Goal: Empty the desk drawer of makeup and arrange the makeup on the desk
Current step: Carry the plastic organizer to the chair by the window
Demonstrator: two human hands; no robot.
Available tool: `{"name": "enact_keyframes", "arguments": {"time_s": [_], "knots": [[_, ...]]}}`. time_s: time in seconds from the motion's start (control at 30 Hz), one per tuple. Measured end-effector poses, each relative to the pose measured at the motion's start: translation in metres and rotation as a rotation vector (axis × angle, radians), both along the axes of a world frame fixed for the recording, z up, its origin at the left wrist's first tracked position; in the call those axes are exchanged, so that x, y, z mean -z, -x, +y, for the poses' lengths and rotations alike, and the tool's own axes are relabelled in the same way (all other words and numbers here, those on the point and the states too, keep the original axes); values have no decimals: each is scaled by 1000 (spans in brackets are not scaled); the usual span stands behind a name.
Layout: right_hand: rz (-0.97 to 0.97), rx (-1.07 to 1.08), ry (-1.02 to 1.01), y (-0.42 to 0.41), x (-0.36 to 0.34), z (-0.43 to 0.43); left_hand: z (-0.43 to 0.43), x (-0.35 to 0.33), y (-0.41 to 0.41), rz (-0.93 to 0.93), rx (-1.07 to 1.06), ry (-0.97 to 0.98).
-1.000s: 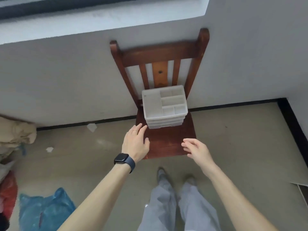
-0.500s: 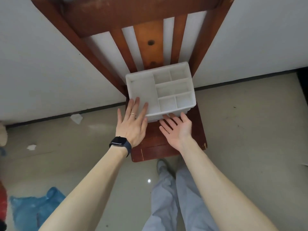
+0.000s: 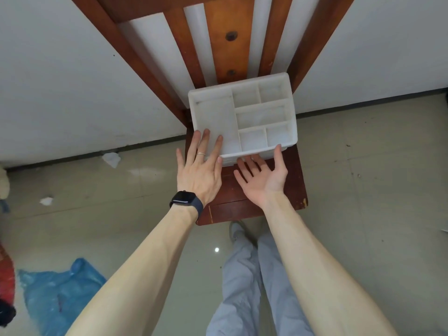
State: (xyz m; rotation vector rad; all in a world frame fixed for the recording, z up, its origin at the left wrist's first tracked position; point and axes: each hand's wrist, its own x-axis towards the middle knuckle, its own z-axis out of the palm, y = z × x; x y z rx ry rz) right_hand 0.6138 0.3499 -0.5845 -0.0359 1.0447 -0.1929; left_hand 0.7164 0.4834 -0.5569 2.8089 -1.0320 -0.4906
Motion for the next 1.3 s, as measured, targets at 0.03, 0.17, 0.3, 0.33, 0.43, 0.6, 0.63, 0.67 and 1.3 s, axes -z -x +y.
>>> {"name": "enact_keyframes", "arguments": {"time_s": [0.03,0.17,0.3,0.33,0.43,0.6,0.63,0.67,1.3], "knots": [[-7,1,-1,-2,1,0,-1,0,0,4,-7,-2],[-21,26,-2,-11,5,3,-2,-2,0,-14,-22,-30],[38,9,13,-5,10,12,-5,-2,1,-48,-37,-62],[76,-17,36,-1,10,16,-6,-3,2,-51,-42,-65],[200,-104,138,13,13,25,-7,-3,5,-58,-40,-65],[325,-190,300,17,3,22,-7,-6,5,-53,-31,-79],[336,-218,321,16,0,20,-7,-6,4,-51,-31,-80],[352,-248,340,16,-1,18,-7,-7,4,-47,-32,-83],[548,-356,389,49,14,37,-7,-6,5,-53,-15,-78]]}}
